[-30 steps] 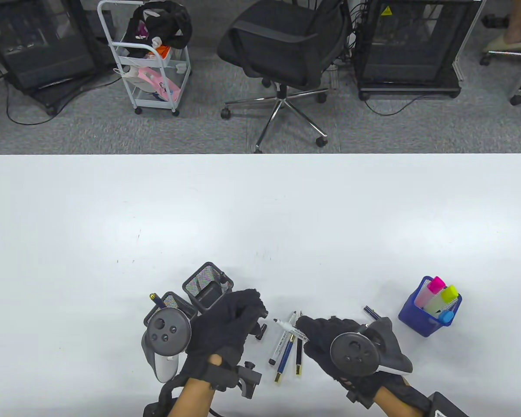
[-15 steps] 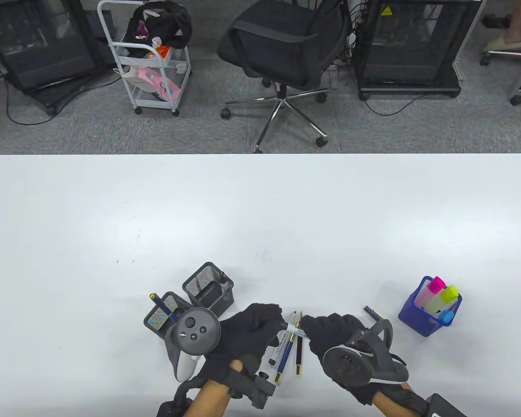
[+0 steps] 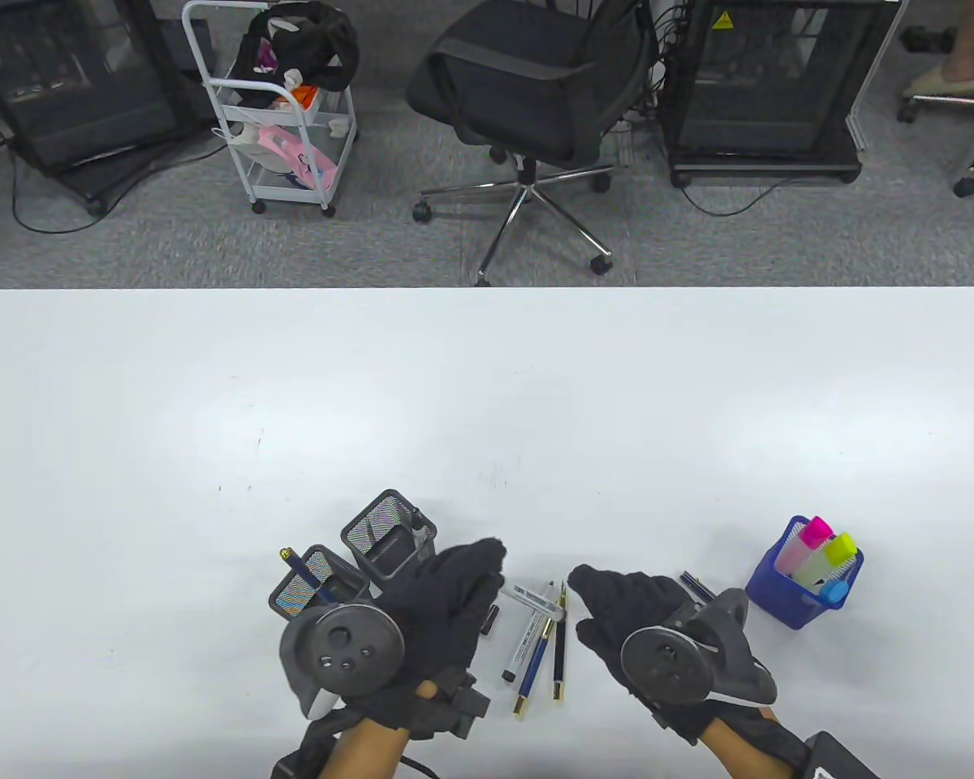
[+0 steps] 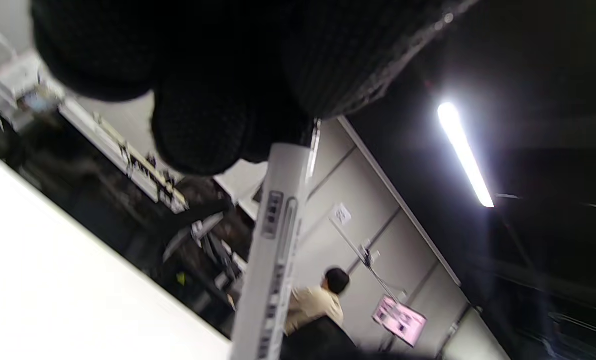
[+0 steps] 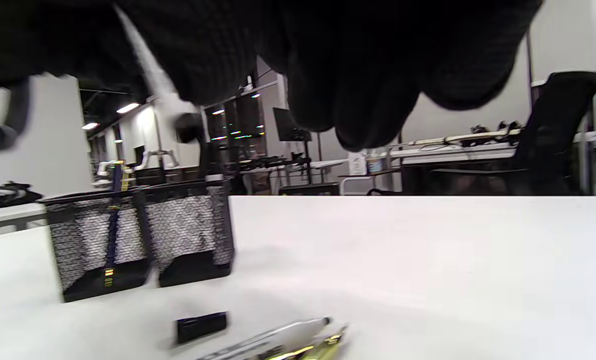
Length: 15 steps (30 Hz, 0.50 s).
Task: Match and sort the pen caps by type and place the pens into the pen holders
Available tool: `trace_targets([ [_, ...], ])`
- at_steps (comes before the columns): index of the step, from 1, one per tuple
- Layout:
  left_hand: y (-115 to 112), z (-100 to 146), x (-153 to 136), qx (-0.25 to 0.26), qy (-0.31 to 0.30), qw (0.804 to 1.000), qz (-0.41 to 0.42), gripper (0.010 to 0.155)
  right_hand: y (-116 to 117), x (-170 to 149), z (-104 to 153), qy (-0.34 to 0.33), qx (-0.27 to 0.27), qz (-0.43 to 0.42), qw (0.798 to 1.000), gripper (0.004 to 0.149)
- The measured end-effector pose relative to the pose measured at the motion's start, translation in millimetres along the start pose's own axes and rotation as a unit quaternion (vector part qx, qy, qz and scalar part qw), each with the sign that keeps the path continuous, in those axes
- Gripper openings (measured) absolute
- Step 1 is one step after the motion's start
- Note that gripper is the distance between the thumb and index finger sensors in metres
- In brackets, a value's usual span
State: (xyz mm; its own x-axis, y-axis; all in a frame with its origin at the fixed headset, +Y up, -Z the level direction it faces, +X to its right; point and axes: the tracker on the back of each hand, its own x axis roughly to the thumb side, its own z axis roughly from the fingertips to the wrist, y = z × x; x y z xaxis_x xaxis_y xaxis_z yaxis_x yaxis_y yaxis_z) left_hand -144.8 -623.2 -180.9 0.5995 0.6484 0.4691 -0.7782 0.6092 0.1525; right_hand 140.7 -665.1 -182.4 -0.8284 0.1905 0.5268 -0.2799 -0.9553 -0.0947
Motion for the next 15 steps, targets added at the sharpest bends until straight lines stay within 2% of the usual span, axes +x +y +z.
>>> trace_targets([
  [3, 32.8, -5.8, -0.8, 0.053, 0.013, 0.998, -0.037, 0.042, -2.0, -17.1, -0.4, 0.031, 0.004, 0.008, 0.999, 0.062],
  [7, 50.6, -16.7, 0.6, 0.087, 0.043, 0.982, -0.159, 0.042, -1.7, -24.4, -0.7, 0.042, 0.007, 0.008, 0.999, 0.062],
  [10, 38.8, -27.2, -4.9, 0.055, 0.076, 0.958, -0.273, 0.042, -2.2, -28.2, -1.5, 0.047, 0.007, 0.015, 0.999, 0.063],
  [15, 7.8, -38.0, -19.6, -0.005, 0.111, 0.924, -0.367, 0.042, -2.7, -31.9, -0.6, 0.053, 0.016, 0.012, 0.998, 0.062],
])
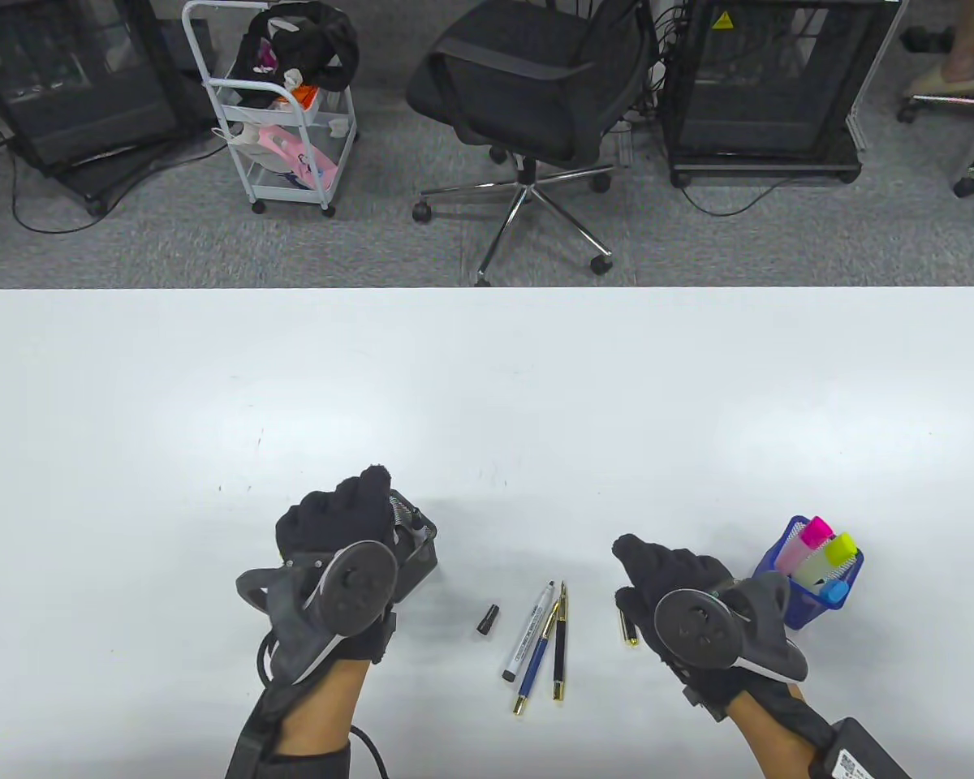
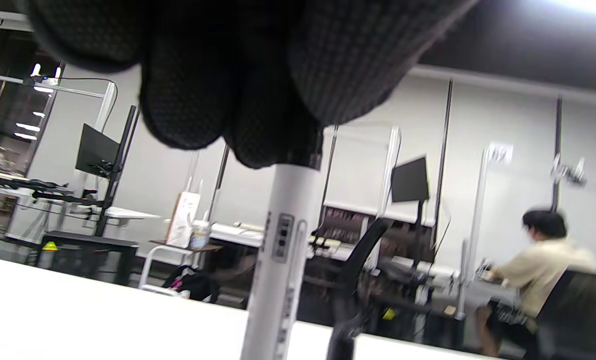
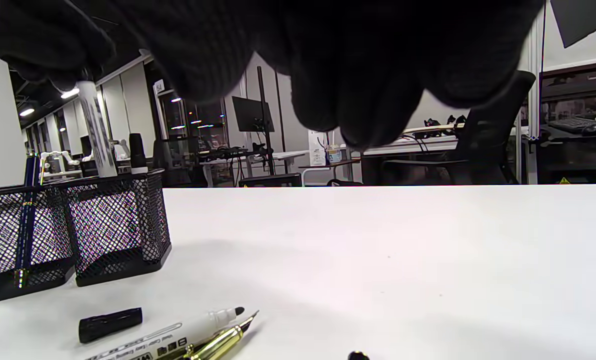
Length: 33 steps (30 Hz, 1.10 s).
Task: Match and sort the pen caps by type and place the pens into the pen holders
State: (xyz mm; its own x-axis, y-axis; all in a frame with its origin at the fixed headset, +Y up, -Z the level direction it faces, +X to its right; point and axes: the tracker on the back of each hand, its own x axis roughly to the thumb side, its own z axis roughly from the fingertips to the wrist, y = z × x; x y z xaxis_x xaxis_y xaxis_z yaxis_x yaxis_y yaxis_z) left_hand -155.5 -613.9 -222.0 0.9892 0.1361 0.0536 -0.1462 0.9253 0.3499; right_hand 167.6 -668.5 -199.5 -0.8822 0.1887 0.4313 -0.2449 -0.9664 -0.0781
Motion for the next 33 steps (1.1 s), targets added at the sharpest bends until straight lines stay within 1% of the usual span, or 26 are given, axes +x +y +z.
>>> trace_targets([
  [3, -18.1, -4.3, 8.1, -0.039, 0.003, 0.998, -0.047, 0.042, -0.1, -1.4, 0.6, 0.001, 0.006, -0.005, 1.000, 0.061],
  [6, -33.3, -6.7, 12.5, -0.068, 0.005, 0.996, -0.062, 0.042, -0.2, -3.3, 0.4, 0.002, 0.006, -0.008, 1.000, 0.061],
  [10, -46.7, -7.0, 13.4, -0.094, 0.014, 0.993, -0.072, 0.042, -0.4, -4.2, 0.5, 0.004, 0.009, -0.010, 1.000, 0.060],
  [13, -51.8, -5.4, 13.5, -0.104, 0.017, 0.992, -0.073, 0.042, -0.8, -5.2, 0.4, 0.009, 0.010, -0.009, 1.000, 0.059],
  [15, -52.2, -4.3, 14.0, -0.105, 0.016, 0.992, -0.073, 0.042, -1.5, -6.1, 0.4, 0.012, 0.008, -0.009, 1.000, 0.059],
  [17, -48.0, -2.3, 16.2, -0.097, 0.021, 0.992, -0.076, 0.046, -2.1, -6.7, 0.4, 0.015, 0.007, -0.011, 1.000, 0.058],
  [19, -38.7, 0.6, 22.1, -0.073, 0.026, 0.994, -0.073, 0.052, -2.1, -7.6, 0.4, 0.019, 0.006, -0.011, 1.000, 0.058],
  [20, -33.8, 3.1, 26.4, -0.061, 0.039, 0.995, -0.068, 0.056, -2.0, -7.9, 0.3, 0.019, 0.006, -0.010, 1.000, 0.059],
  [21, -28.6, 6.1, 34.9, -0.053, 0.038, 0.996, -0.054, 0.060, -1.9, -8.2, 0.1, 0.021, 0.006, -0.010, 1.000, 0.059],
  [24, -22.9, 12.5, 55.8, -0.048, 0.006, 0.998, -0.039, 0.063, -1.8, -9.1, -0.2, 0.026, 0.007, -0.008, 1.000, 0.060],
  [25, -25.1, 16.5, 70.3, -0.064, -0.018, 0.998, -0.019, 0.062, -1.7, -9.5, -0.1, 0.028, 0.008, -0.008, 1.000, 0.060],
  [26, -28.2, 18.7, 77.5, -0.079, -0.029, 0.996, -0.006, 0.061, -1.8, -9.7, -0.1, 0.030, 0.010, -0.008, 0.999, 0.060],
  [28, -45.2, 25.8, 98.5, -0.132, -0.056, 0.990, 0.016, 0.057, -2.1, -10.3, 0.2, 0.033, 0.011, -0.007, 0.999, 0.060],
  [30, -65.8, 31.4, 113.4, -0.192, -0.075, 0.978, -0.011, 0.054, -2.3, -11.2, 0.4, 0.037, 0.012, -0.008, 0.999, 0.060],
  [32, -84.1, 38.6, 124.1, -0.205, -0.087, 0.973, -0.051, 0.051, -2.1, -11.9, 0.6, 0.039, 0.015, -0.009, 0.999, 0.060],
  [33, -94.5, 43.1, 130.0, -0.218, -0.100, 0.967, -0.086, 0.051, -2.1, -12.2, 0.5, 0.040, 0.018, -0.008, 0.999, 0.061],
])
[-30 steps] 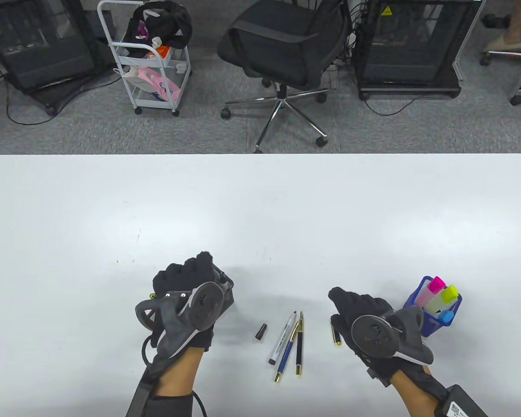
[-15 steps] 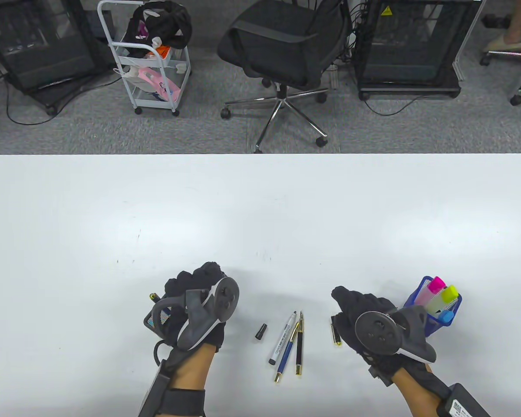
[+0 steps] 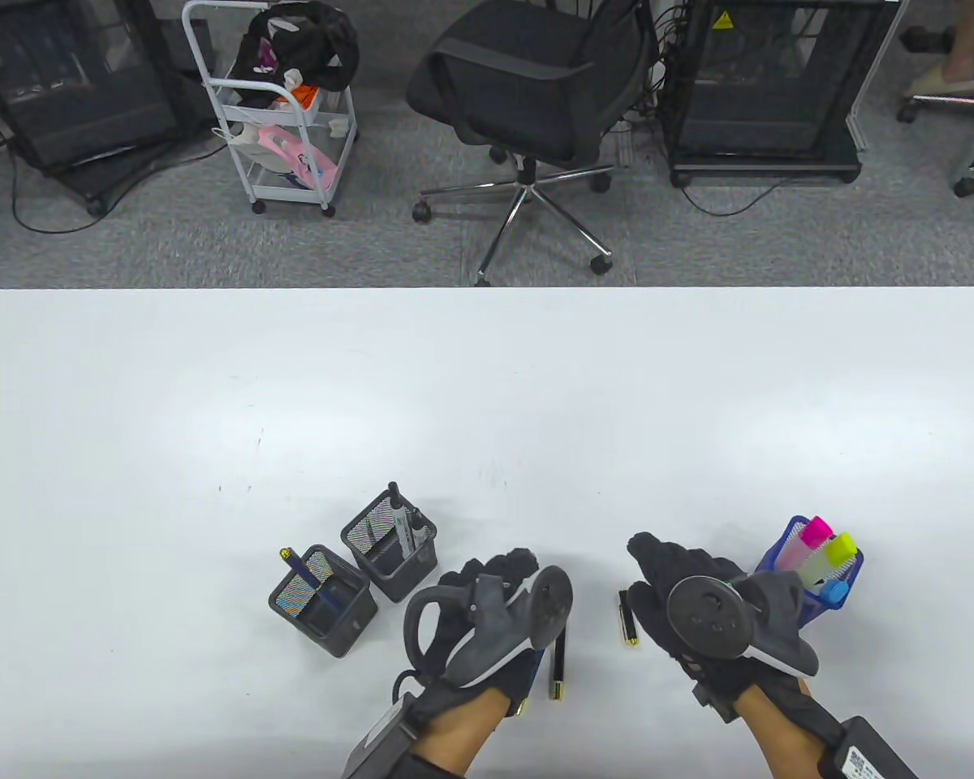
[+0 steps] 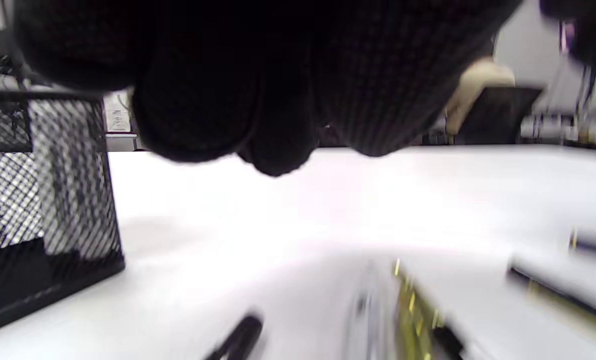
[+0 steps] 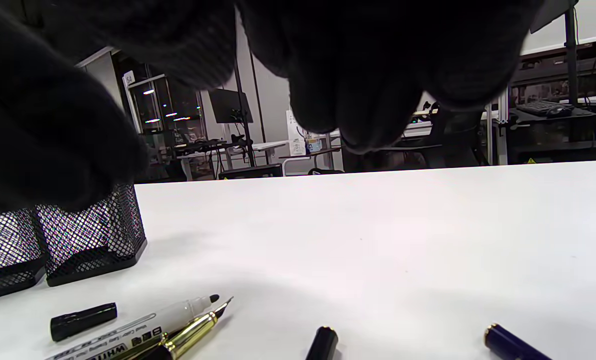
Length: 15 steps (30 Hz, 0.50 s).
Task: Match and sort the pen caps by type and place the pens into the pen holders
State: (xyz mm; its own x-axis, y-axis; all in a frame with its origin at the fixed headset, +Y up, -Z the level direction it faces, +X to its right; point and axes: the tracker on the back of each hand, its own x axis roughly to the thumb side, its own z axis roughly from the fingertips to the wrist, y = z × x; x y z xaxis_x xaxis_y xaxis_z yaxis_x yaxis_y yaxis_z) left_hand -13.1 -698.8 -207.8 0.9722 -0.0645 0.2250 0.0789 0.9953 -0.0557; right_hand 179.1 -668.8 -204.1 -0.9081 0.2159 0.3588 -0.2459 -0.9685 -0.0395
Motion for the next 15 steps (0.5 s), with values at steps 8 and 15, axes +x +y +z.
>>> trace_targets([
  [8, -35.0, -4.6, 18.2, -0.062, -0.012, 0.998, -0.030, 0.050, -1.4, -2.2, 0.3, 0.004, 0.005, 0.001, 1.000, 0.061],
  [15, -43.6, -4.2, 18.2, -0.076, -0.010, 0.996, -0.037, 0.050, -0.4, -1.9, 0.1, 0.004, 0.007, 0.003, 1.000, 0.060],
])
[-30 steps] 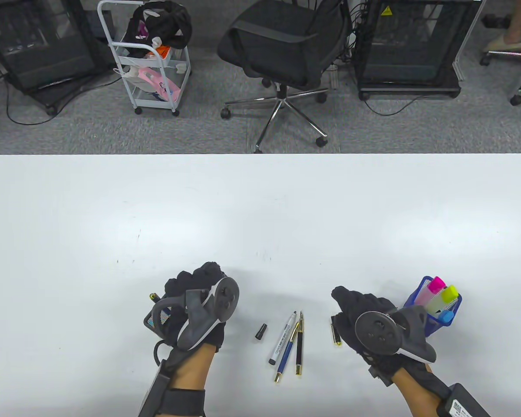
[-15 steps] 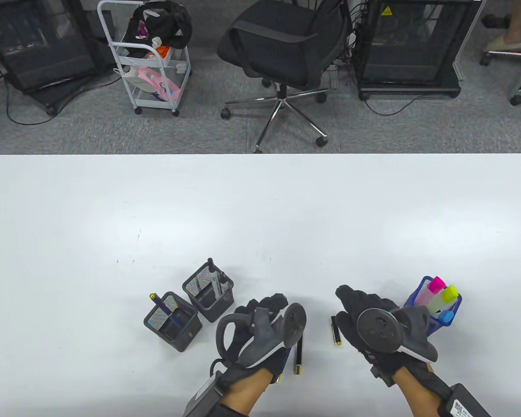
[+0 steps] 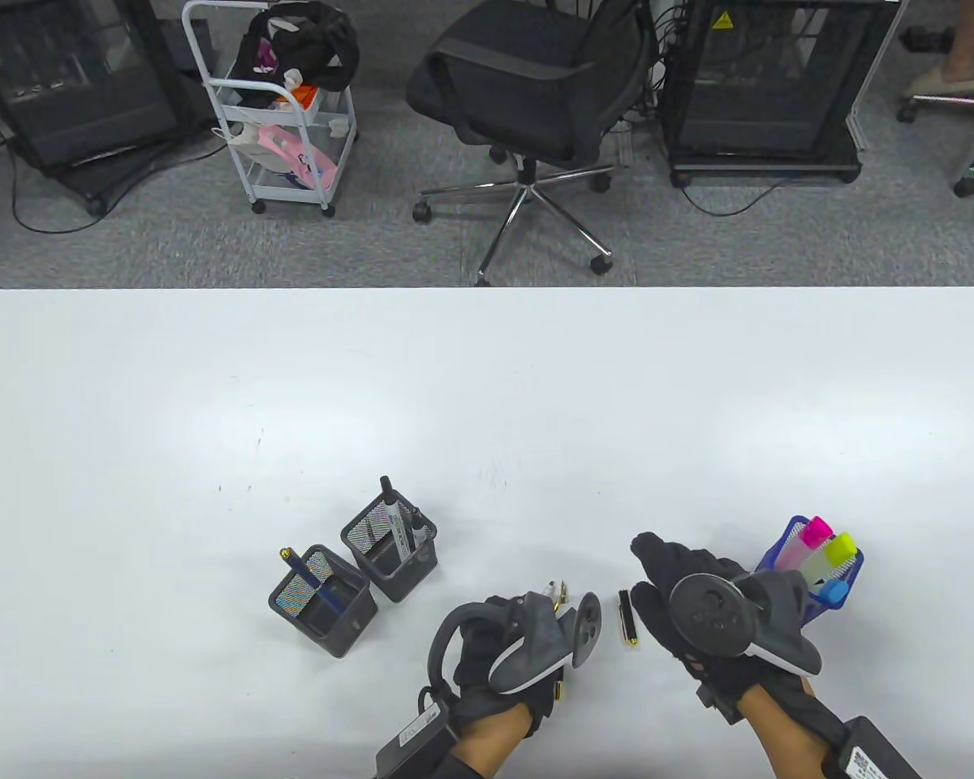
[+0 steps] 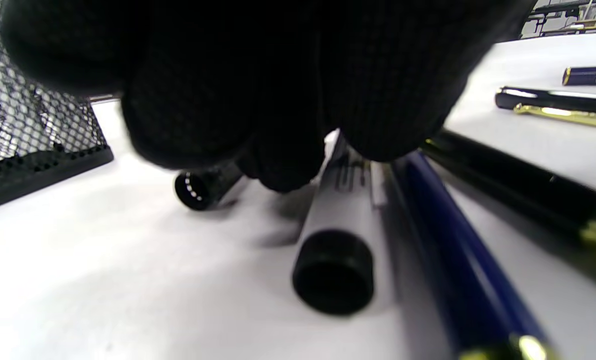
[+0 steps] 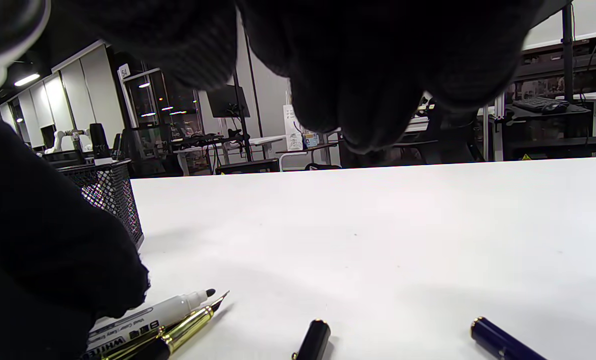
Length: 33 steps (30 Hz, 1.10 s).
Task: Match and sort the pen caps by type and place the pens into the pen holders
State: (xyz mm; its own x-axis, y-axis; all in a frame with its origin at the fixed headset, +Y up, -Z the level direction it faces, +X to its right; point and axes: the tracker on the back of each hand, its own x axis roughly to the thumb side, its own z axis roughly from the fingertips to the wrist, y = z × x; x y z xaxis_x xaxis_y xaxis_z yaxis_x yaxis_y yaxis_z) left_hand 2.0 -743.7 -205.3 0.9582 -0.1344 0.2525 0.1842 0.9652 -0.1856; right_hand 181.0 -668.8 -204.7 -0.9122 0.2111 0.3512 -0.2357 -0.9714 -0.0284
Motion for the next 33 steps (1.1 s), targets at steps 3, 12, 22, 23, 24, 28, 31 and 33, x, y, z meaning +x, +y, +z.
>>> trace_targets([
  [3, -1.4, 0.0, -0.4, 0.001, 0.001, 1.000, -0.006, 0.049, 0.5, 0.0, 0.2, 0.002, 0.003, 0.003, 1.000, 0.060],
  [12, -5.7, -2.1, -3.2, -0.006, 0.012, 1.000, -0.018, 0.052, 1.7, 0.1, 0.0, 0.004, 0.008, 0.006, 1.000, 0.059],
  [22, -2.3, -1.4, -7.0, 0.010, 0.008, 1.000, -0.018, 0.057, 2.5, 0.2, -0.2, 0.005, 0.009, 0.009, 1.000, 0.059],
  [23, 0.5, -0.5, -10.2, 0.016, 0.006, 1.000, -0.004, 0.057, 2.2, -0.2, -0.1, 0.005, 0.008, 0.008, 1.000, 0.059],
  [24, 3.7, 0.6, -13.2, 0.020, 0.006, 1.000, 0.014, 0.058, 2.1, -0.6, 0.0, 0.006, 0.008, 0.007, 1.000, 0.059],
  [28, 32.1, 12.8, -34.1, 0.077, -0.005, 0.986, 0.145, 0.059, 1.3, -2.2, 0.3, 0.014, 0.004, -0.010, 1.000, 0.060],
  [31, 47.5, 23.0, -50.7, 0.119, -0.029, 0.959, 0.255, 0.059, 2.6, -1.4, 0.1, 0.017, 0.004, -0.038, 0.999, 0.060],
  [33, 54.1, 29.7, -61.1, 0.145, -0.045, 0.938, 0.311, 0.059, 3.8, 0.1, -0.2, 0.016, 0.007, -0.070, 0.997, 0.059],
])
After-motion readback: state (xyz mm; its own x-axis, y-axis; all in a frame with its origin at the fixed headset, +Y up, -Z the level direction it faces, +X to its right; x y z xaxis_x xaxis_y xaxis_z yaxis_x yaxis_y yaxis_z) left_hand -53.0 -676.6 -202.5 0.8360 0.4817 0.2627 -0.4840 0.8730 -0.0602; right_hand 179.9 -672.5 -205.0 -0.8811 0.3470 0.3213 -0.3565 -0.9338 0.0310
